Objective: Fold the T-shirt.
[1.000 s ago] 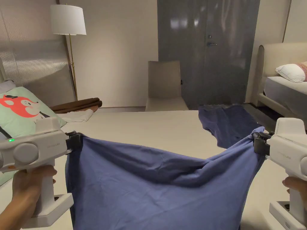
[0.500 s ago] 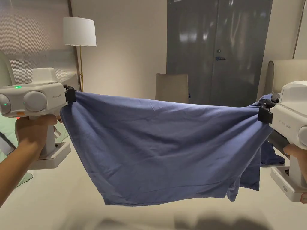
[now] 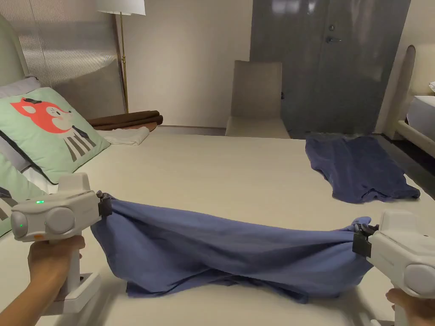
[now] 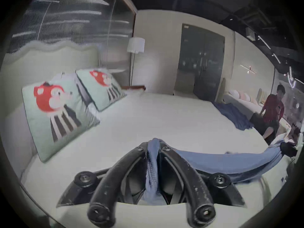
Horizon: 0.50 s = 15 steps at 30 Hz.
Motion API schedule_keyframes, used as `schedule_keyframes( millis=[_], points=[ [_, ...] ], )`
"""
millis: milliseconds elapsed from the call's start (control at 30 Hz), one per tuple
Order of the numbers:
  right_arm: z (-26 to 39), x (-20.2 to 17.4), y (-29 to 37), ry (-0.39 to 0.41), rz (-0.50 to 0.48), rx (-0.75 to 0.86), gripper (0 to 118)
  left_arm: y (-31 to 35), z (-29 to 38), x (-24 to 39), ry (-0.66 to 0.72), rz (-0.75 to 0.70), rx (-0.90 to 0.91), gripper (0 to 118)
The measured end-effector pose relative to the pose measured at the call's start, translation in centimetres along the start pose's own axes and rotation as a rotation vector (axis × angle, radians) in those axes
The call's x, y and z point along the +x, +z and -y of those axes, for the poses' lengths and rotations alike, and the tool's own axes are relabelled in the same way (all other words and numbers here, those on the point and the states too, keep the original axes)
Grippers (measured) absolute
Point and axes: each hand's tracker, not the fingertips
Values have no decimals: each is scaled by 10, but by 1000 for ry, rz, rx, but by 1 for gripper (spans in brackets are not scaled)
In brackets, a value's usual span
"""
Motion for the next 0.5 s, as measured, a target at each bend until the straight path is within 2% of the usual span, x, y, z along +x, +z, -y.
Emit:
schedule_keyframes(
  millis=[200,300,500],
  points=[
    [76,3,31,-60,-20,-103,9,36,78,-23,5,8,-72,7],
    [108,4,58,-120,-39,-136,9,68,109,-32,15,16,-83,7],
    [147,13,112,-206,-32,-137,9,123,154,-44,36,25,-115,7]
  ],
)
